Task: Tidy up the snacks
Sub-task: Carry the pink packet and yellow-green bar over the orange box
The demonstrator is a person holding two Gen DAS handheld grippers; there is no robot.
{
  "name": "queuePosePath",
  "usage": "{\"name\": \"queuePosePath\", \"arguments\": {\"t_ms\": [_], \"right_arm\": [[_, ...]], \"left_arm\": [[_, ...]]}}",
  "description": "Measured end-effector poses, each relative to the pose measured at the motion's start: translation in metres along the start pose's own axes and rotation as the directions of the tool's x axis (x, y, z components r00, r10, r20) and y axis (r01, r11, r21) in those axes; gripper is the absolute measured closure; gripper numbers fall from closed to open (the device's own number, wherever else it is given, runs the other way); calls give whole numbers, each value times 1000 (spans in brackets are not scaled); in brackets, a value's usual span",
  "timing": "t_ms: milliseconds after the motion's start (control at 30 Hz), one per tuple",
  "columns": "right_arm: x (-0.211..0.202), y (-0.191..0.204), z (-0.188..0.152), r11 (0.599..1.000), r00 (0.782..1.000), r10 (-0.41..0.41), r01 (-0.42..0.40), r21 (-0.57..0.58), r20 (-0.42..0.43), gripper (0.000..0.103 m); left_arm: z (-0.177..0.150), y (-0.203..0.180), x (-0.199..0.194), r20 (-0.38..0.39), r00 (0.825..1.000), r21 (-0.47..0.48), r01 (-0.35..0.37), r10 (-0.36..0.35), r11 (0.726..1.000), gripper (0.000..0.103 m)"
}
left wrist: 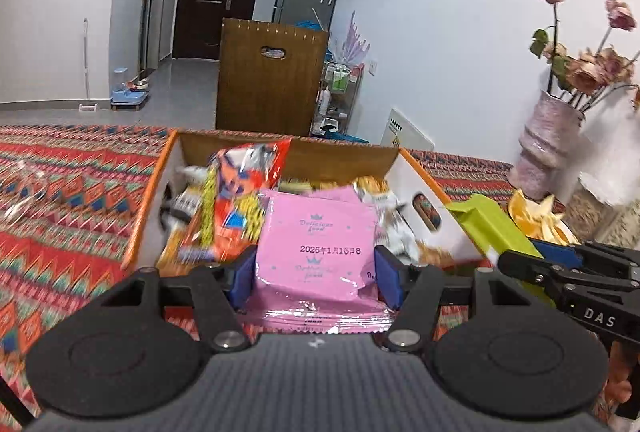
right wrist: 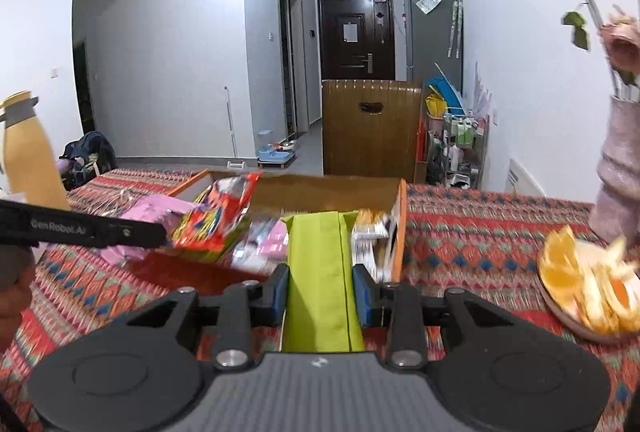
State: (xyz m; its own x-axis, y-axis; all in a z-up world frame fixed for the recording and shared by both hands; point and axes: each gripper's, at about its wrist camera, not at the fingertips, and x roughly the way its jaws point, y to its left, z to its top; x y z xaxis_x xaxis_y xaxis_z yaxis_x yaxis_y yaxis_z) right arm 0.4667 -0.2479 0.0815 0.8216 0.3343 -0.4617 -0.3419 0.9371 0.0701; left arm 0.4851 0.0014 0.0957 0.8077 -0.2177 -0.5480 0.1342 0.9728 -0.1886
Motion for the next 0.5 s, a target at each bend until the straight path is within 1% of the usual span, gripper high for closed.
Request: {"name": "queuePosePath", "arguments": {"t_ms": [67, 167, 233, 267, 300, 333, 400, 433, 500], "right_arm": [[23, -4, 13, 1000, 1000, 0, 0, -4, -3, 70], [59, -12, 29, 1000, 1000, -1, 1, 3, -12, 70], [87, -20, 40, 1000, 1000, 3, -3, 30, -17, 70], [101, -25, 43, 999, 1000, 12, -10, 50, -25, 70], [118, -31, 46, 997, 999, 13, -10, 72, -46, 70], [132, -35, 48, 996, 998, 7, -2, 85, -64, 70], [156, -39, 51, 996, 996, -21, 29, 82, -92, 70], [168, -41, 52, 996, 992, -49, 57, 67, -113, 70], [185, -41, 53, 996, 987, -76, 83, 44, -141, 69]], "left_arm": [[13, 1, 21, 4, 1000, 3, 0, 0, 1000, 42], [29, 3, 58, -12, 1000, -1, -10, 10, 1000, 42], [39, 3, 84, -32, 999, 12, 12, -11, 1000, 42], [43, 4, 98, -42, 999, 11, 11, -10, 1000, 42], [47, 5, 113, -58, 998, 11, -10, 11, 1000, 41], [50, 6, 126, -75, 997, 12, -33, 34, 999, 41], [55, 7, 145, -89, 995, 13, -36, 37, 999, 41], [57, 8, 154, -96, 994, 13, -41, 42, 999, 41], [60, 8, 166, -111, 993, 25, -37, 40, 999, 41]]}}
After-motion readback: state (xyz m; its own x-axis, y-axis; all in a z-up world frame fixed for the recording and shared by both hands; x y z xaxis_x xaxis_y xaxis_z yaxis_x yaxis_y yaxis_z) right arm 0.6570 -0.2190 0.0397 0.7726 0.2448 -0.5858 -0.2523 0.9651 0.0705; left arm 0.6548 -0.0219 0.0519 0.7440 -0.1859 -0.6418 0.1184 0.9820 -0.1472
